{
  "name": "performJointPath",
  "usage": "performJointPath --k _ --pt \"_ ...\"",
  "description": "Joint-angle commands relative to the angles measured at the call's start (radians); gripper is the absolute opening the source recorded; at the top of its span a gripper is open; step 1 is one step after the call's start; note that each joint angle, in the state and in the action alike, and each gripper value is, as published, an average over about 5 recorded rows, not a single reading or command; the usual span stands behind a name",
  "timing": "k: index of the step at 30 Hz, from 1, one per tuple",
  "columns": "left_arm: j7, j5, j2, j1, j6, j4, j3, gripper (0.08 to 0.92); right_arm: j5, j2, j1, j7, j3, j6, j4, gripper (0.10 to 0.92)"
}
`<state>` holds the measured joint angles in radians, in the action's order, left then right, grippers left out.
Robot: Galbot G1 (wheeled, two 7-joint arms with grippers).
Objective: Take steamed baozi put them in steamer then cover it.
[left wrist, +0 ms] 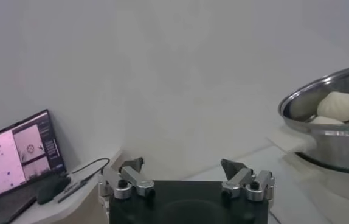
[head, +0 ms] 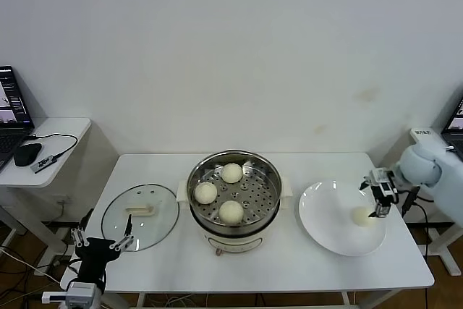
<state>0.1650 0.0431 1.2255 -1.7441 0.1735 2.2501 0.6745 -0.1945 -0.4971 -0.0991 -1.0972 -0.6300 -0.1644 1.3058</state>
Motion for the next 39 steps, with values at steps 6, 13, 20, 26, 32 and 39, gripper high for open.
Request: performJointPath --k 6,13,20,26,32,39 --pt "0.0 0.001 0.009 -0.011 0.0 0.003 0.014 0.823 -0.116 -0.163 -0.141 0.015 0.121 0.022 -0.233 0.823" --pt "0.0 0.001 0.012 -0.011 0.0 0.0 0.014 0.823 -0.138 -0.187 -0.142 0.009 0.12 0.019 -0.256 0.822" --pt "0.0 0.002 0.013 -0.007 0.0 -0.003 0.011 0.823 -0.154 -0.197 -0.141 0.023 0.134 0.023 -0.281 0.784" --pt "0.0 0.001 0.013 -0.008 -0.001 -0.002 0.013 0.823 -0.158 -0.203 -0.138 0.021 0.139 0.021 -0.279 0.741" --pt "0.0 0.001 0.014 -0.011 -0.001 0.002 0.015 0.823 -0.163 -0.179 -0.108 -0.007 0.122 0.023 -0.259 0.687" --pt "0.001 0.001 0.015 -0.006 -0.002 0.004 0.012 0.823 -0.068 -0.101 0.027 -0.045 0.002 -0.009 -0.162 0.634"
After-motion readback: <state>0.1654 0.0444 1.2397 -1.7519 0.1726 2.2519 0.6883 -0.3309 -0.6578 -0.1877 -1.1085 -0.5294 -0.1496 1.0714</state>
